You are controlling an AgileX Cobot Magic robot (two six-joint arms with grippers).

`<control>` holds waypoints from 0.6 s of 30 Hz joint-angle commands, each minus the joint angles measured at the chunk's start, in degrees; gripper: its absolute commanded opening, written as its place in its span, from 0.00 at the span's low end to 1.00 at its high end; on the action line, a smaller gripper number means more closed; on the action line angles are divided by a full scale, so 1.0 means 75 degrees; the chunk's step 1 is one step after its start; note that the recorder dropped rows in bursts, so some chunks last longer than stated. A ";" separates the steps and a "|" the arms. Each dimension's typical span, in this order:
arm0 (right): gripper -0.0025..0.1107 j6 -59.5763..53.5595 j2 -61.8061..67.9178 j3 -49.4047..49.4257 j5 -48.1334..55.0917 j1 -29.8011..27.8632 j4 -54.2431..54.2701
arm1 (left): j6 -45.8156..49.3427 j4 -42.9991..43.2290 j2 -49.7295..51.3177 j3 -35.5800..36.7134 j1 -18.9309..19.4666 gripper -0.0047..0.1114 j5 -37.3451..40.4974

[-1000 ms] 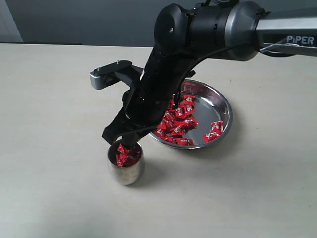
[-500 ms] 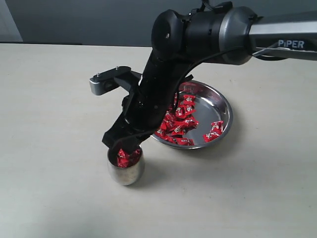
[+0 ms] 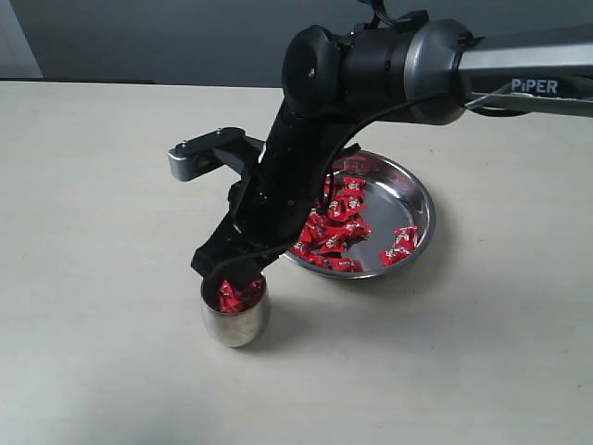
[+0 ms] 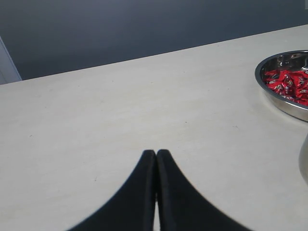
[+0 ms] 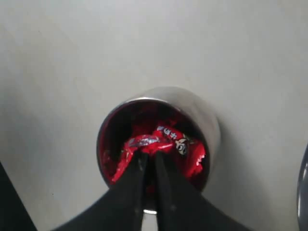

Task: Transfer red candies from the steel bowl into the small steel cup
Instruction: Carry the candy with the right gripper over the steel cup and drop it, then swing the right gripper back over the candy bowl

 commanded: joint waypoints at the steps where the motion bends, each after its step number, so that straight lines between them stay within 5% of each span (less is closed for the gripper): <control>1: 0.27 -0.0114 -0.0005 0.0017 0.0113 -0.0006 0.0017 | -0.0042 -0.0005 -0.0033 -0.0008 -0.0057 0.04 -0.0054; 18: 0.28 -0.0114 -0.0682 0.0003 -0.0123 -0.0006 -0.0051 | -0.0042 -0.0005 -0.0033 -0.0008 -0.0057 0.04 -0.0054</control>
